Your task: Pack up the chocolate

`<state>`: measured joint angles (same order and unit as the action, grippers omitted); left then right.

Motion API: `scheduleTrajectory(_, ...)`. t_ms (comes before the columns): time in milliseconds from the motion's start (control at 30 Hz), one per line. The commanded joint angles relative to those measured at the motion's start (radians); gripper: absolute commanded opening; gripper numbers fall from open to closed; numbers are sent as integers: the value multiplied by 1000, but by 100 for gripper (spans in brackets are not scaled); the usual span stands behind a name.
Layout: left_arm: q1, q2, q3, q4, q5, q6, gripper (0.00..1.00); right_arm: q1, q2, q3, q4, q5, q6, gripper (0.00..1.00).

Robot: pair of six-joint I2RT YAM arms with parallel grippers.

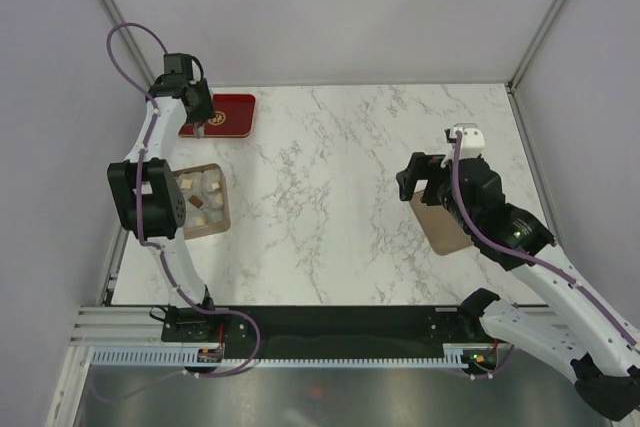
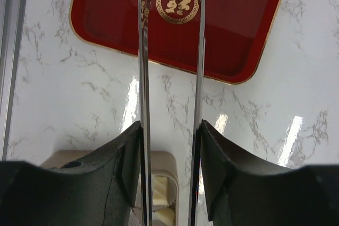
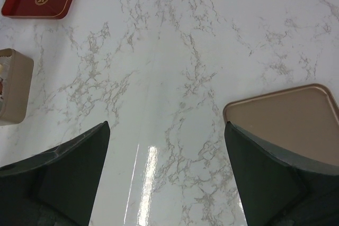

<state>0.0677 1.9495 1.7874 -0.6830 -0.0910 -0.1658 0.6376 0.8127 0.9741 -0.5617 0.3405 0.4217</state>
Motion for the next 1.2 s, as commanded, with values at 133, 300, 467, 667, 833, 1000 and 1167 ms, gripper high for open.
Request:
scheduleTrajectory(133,4,127,104,169,-38,117,53,4,71,26,80,61,-17,98)
scheduleTrajectory(300,17,169,115,189,-27,120,53,4,95,18,105,89,-21,98)
scheduleTrajectory(467,30,200,124,195,-36,123,55,4,134,12,115,92,-23,98)
scheduleTrajectory(667,41,229,135,201,0,130,56,4,152,8,118,103,-21,98)
scheduleTrajectory(833,43,246,142,201,7,132,55,4,155,9,118,101,-21,98)
scheduleTrajectory(1000,43,270,158,198,7,144,55,4,151,-3,118,103,-12,98)
scheduleTrajectory(1167,43,276,161,194,10,144,50,4,148,-11,120,101,0,98)
